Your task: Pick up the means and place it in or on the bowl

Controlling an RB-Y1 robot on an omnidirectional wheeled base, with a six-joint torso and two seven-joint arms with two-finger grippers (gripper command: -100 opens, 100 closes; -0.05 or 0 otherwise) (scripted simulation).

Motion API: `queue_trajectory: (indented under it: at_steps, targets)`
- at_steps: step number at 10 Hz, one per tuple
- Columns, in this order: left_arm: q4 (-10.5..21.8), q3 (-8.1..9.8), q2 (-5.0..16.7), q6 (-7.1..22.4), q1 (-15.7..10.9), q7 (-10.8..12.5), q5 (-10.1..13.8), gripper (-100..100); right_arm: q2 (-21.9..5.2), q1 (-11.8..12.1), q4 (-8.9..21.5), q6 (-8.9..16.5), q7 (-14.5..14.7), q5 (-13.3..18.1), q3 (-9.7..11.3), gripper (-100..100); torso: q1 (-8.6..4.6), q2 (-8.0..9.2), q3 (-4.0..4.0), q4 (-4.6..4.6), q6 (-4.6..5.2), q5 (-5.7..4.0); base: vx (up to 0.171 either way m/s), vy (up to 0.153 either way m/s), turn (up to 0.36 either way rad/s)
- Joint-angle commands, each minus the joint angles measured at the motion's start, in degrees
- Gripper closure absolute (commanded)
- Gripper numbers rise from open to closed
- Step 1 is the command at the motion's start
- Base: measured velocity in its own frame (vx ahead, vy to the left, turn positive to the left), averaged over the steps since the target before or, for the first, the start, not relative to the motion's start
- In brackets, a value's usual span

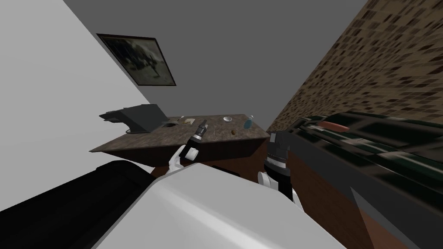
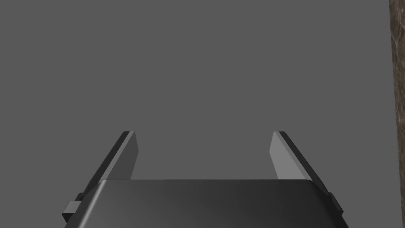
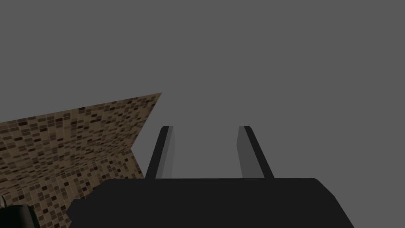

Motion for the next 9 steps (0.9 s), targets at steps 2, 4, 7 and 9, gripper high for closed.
queue_trajectory:
  at_steps: [2,4,7,9]
  targets:
    - [3.6,-1.37,4.8,4.9,-1.6,-2.5,0.8,-100,0.0,0.0,0.0,0.0,0.0,0.0,0.0,0,0.02,0.01,0.00,0.00,-0.01,0.00,-0.062,-0.046,-0.218]
    - [4.9,-1.77,7.4,7.3,-2.3,-3.3,1.3,-100,0.0,0.0,0.0,0.0,0.0,0.0,0.0,0,0.08,-0.03,-0.01,0.00,-0.05,0.02,-0.041,-0.038,-0.064]
    - [7.5,-2.60,11.7,11.3,-3.6,-4.8,2.2,-100,0.0,0.0,0.0,0.0,0.0,0.0,0.0,0,0.09,-0.07,-0.03,-0.01,-0.05,0.02,-0.036,-0.038,-0.128]
    - [8.8,-3.02,13.9,13.3,-4.2,-5.5,2.7,-100,0.0,0.0,0.0,0.0,0.0,0.0,0.0,0,0.06,-0.10,-0.06,-0.02,-0.02,0.02,-0.027,-0.042,-0.123]
